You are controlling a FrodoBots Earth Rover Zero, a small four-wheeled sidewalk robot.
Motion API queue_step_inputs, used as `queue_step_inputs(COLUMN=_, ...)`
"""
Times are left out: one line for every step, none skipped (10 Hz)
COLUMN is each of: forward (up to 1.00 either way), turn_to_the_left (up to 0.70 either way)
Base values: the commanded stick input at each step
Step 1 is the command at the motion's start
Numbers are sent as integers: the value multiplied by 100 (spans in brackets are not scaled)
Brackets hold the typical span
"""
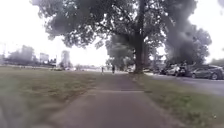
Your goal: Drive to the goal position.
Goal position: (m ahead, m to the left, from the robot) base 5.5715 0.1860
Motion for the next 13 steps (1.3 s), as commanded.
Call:
queue_step_inputs(forward=70, turn_to_the_left=0)
queue_step_inputs(forward=70, turn_to_the_left=0)
queue_step_inputs(forward=70, turn_to_the_left=0)
queue_step_inputs(forward=70, turn_to_the_left=0)
queue_step_inputs(forward=70, turn_to_the_left=0)
queue_step_inputs(forward=70, turn_to_the_left=0)
queue_step_inputs(forward=70, turn_to_the_left=0)
queue_step_inputs(forward=70, turn_to_the_left=0)
queue_step_inputs(forward=70, turn_to_the_left=0)
queue_step_inputs(forward=70, turn_to_the_left=0)
queue_step_inputs(forward=70, turn_to_the_left=0)
queue_step_inputs(forward=70, turn_to_the_left=0)
queue_step_inputs(forward=70, turn_to_the_left=0)
